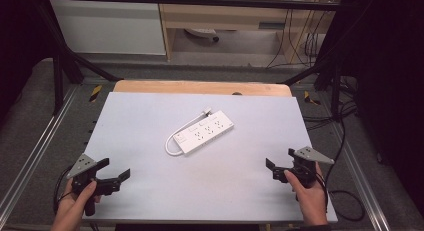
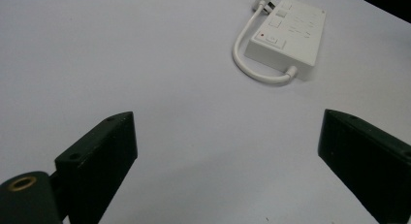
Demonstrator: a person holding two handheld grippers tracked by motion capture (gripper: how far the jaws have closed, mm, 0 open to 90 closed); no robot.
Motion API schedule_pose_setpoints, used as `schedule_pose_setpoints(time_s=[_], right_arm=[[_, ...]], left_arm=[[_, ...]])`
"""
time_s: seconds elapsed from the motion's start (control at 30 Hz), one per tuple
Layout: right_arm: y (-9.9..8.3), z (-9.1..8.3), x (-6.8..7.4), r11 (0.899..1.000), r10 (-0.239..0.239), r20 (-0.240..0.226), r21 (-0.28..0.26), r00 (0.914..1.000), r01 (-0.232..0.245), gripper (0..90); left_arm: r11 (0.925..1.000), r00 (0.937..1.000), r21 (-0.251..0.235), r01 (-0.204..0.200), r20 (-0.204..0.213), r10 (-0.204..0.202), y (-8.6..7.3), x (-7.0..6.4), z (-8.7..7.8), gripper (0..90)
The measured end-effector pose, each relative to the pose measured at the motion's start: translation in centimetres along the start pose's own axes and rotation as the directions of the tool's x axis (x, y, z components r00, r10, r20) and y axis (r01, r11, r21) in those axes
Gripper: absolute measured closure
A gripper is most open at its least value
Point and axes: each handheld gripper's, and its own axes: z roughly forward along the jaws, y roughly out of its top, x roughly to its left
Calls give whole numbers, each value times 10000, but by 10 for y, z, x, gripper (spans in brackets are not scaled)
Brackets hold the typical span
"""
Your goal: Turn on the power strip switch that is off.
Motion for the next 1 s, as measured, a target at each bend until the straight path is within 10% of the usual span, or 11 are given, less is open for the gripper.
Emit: schedule_pose_setpoints(time_s=[1.0], right_arm=[[59, 0, 17, 9994, -199, -690, -307, 9974, 178, 54]], left_arm=[[9996, 9998, 185, -202, -30, 203, -1, -2, 2, 69]])
